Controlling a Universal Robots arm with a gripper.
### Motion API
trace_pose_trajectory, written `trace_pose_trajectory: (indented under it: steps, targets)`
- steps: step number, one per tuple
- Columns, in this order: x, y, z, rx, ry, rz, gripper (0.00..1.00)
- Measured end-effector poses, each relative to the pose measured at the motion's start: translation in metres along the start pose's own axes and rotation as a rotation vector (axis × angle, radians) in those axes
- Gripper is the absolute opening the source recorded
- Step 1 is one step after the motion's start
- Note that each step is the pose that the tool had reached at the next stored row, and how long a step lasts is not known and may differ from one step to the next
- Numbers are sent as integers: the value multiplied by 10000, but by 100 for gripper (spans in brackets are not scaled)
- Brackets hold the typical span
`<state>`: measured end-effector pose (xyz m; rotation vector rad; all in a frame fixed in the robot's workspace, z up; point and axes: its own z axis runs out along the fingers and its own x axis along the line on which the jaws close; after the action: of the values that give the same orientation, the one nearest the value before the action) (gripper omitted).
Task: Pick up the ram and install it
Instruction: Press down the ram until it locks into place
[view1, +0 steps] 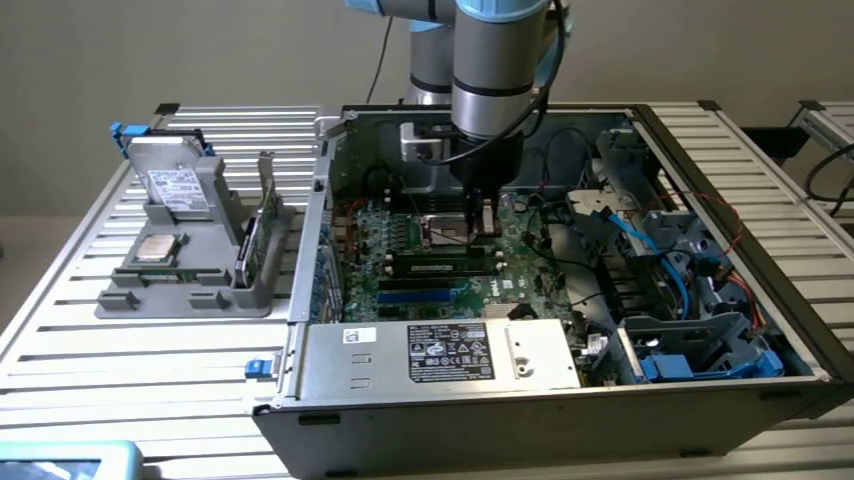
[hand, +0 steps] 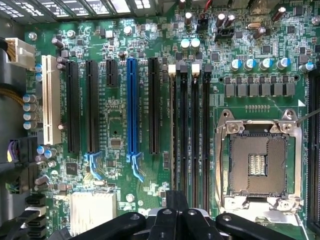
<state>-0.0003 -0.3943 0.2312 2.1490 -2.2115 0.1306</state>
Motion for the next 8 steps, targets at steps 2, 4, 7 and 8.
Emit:
trace_pose_trajectory:
  steps: [2,4,7,8]
  targets:
    - [9,32,-61,0,6,-5,11]
    - [18,95,-84,-1,7,-4,11]
    - [28,198,-90,1,5,-5,11]
    - [31,232,-91,3,2,-3,11]
